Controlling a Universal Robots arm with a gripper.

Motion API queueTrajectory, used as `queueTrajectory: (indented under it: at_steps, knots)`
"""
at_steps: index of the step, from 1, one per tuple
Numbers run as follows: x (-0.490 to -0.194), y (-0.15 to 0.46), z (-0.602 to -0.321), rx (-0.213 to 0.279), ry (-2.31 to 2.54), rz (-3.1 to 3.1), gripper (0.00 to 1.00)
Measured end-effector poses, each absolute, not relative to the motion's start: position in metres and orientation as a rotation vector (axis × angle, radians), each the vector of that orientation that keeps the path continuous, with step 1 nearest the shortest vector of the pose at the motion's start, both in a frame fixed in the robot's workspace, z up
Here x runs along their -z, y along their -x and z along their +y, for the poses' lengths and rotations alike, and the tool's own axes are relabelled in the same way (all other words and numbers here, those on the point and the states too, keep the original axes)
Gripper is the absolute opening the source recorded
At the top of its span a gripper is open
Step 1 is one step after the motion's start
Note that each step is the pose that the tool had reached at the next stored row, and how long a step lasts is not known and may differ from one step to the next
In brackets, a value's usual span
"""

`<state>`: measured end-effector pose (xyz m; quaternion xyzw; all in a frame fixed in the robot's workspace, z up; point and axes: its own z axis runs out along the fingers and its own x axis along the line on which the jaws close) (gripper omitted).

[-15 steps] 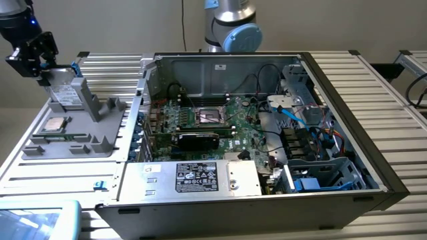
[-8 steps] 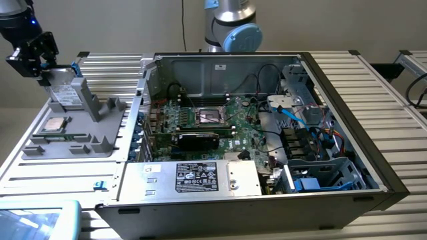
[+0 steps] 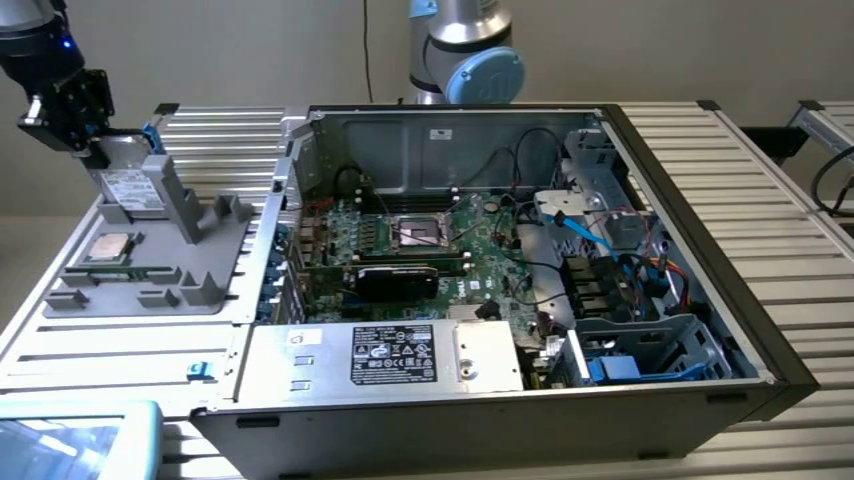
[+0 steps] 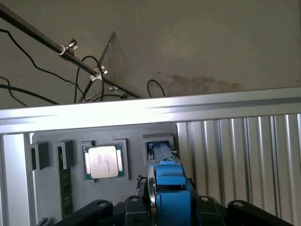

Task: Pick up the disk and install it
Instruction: 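Pick up the disk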

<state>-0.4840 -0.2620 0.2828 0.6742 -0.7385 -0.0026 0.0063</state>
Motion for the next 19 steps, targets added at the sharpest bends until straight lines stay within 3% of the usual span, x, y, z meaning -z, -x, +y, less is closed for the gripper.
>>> queueTrajectory:
  at_steps: [19]
  knots:
    - [-0.2926, 0.4840, -0.2622, -0.038, -2.092, -2.291, 0.38]
